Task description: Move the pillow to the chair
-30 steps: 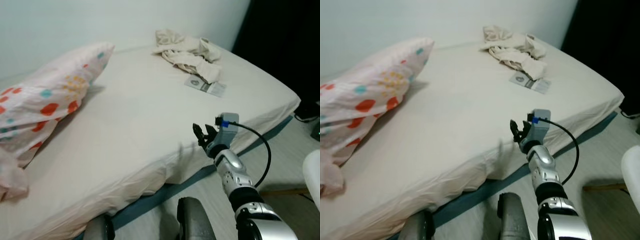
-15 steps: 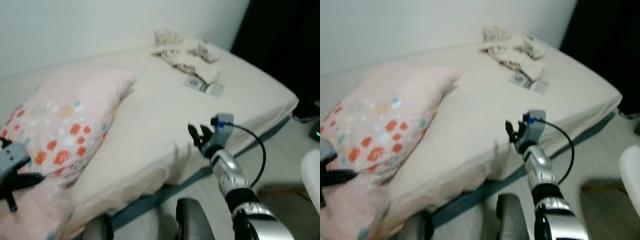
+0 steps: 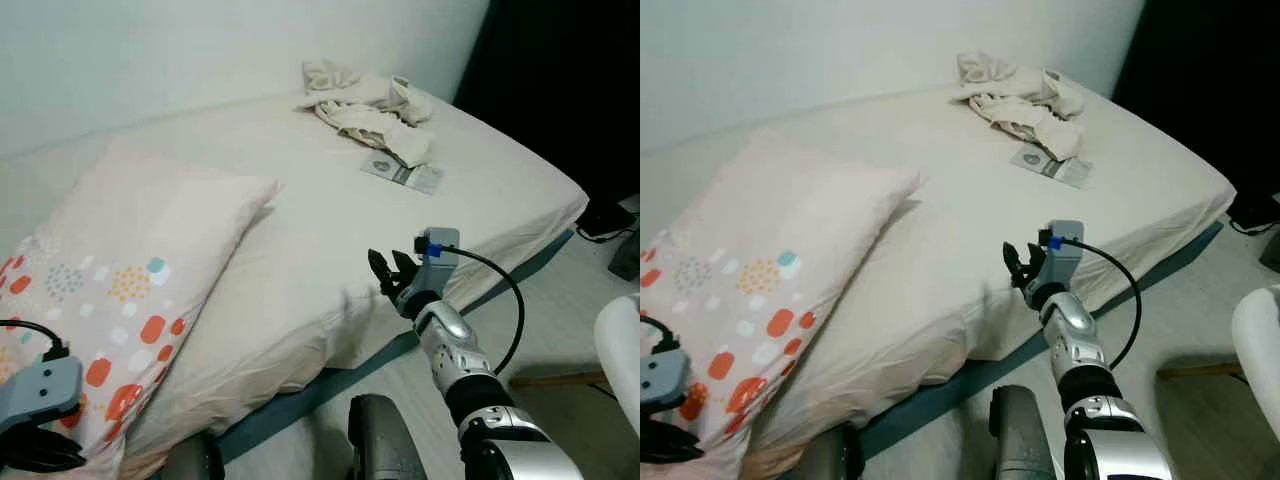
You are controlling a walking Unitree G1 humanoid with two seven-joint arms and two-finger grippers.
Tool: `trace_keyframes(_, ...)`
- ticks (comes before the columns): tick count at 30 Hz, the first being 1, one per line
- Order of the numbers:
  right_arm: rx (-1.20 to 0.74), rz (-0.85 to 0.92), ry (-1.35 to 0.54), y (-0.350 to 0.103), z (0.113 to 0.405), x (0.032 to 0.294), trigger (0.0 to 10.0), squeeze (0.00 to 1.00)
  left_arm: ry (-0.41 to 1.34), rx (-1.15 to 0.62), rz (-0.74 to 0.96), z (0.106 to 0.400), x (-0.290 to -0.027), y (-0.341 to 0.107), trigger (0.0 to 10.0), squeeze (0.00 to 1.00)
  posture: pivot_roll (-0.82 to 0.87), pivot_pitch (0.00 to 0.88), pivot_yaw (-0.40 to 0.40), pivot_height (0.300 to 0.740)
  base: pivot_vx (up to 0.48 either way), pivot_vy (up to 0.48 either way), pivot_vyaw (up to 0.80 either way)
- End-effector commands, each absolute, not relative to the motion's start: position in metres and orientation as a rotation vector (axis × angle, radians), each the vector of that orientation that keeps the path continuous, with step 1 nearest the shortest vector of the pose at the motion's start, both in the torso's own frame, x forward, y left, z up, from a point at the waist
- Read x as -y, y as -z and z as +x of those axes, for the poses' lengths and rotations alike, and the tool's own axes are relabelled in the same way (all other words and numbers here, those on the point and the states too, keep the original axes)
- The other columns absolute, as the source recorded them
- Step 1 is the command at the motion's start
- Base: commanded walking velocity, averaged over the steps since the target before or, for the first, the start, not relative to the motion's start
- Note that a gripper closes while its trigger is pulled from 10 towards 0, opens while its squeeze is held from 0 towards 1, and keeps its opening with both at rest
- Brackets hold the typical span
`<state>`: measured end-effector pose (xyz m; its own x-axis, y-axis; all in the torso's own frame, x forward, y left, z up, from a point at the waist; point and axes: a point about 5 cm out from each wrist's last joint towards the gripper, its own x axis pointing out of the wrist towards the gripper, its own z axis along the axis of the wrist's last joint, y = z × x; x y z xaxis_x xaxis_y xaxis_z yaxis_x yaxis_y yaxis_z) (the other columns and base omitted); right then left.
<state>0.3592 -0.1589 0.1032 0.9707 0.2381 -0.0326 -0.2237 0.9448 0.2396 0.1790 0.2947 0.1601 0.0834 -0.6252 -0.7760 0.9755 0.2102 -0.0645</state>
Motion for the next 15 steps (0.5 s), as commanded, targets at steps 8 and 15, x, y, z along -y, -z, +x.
trace_keyframes(8,-0.090,0.238,-0.239,-0.097,0.357,0.155,10.0,0.00,0.978,-0.257,0.516,0.230,-0.266,-0.166,10.0,0.20,-0.02,0.137,-0.066,0.590,0.000,0.000,0.00)
trace_keyframes(15,-0.078,0.241,-0.220,-0.099,0.357,0.159,10.0,0.00,1.035,-0.261,0.343,0.223,-0.248,-0.169,10.0,1.00,-0.03,0.140,-0.053,0.590,0.000,0.000,0.00)
